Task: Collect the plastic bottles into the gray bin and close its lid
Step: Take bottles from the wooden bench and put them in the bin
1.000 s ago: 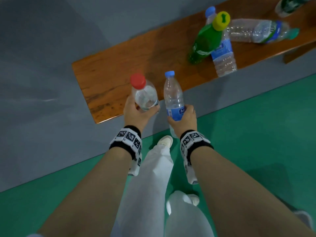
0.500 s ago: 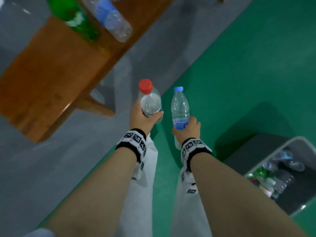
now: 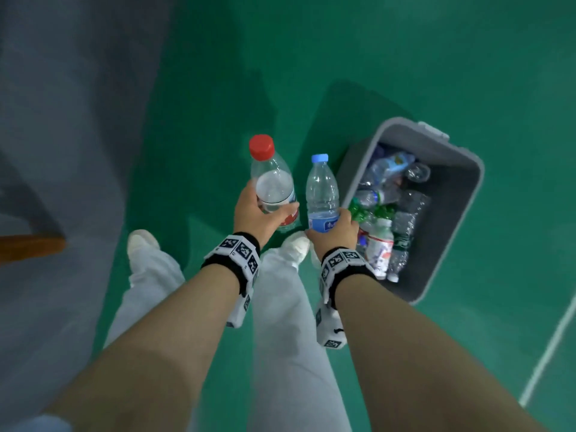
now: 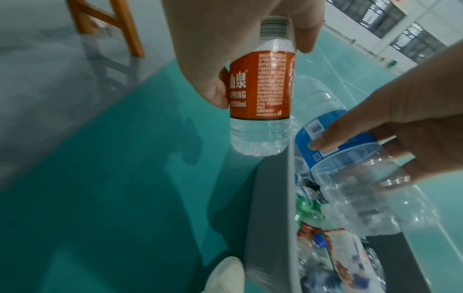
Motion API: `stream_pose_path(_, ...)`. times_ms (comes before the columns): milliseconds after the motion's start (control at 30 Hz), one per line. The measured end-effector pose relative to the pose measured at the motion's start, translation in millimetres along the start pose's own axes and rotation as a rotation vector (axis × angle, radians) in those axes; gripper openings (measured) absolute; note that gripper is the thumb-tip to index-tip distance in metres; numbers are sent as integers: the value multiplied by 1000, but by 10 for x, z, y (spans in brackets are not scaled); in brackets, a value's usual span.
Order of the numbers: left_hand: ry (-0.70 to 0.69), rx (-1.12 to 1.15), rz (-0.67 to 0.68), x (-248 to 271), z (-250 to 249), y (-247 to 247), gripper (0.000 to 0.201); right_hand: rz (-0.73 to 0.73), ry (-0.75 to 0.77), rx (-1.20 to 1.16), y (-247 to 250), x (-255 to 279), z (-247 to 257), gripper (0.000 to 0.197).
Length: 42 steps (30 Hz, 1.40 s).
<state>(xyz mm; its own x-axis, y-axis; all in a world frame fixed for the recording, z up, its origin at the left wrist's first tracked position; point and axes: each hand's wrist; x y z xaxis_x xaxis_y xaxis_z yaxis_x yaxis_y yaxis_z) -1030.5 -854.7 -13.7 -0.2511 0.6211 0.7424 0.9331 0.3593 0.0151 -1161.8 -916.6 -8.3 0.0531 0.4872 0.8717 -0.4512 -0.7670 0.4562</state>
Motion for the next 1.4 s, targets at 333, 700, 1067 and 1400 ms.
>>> stream_pose_path(333, 27, -323, 244, -652, 105, -1816, 60, -135, -183, -199, 781, -802, -1440, 73)
stream_pose_path(700, 220, -859, 467, -1624, 245, -2949, 67, -214, -294, -273, 1311, -1619, -2521, 70)
stream_pose_path(1067, 268, -1163, 413, -2154, 393, -3584, 58, -176, -344, -274, 1410, -2097, -2885, 76)
stream_pose_path(1400, 173, -1064, 392, -2017, 369, -3586, 53, -183, -345, -167, 1520, -1999, -2697, 83)
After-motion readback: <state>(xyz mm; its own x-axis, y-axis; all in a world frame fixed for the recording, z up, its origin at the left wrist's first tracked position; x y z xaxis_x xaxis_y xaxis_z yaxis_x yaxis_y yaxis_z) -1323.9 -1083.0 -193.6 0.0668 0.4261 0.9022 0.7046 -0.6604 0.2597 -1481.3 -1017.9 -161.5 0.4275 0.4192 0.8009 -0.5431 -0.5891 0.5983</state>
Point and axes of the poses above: each hand's wrist, its own x-axis away from the middle knuckle, its own y-axis out of the back of the hand, z = x × y, and after that the axes turned 14 degrees about z, right-handed
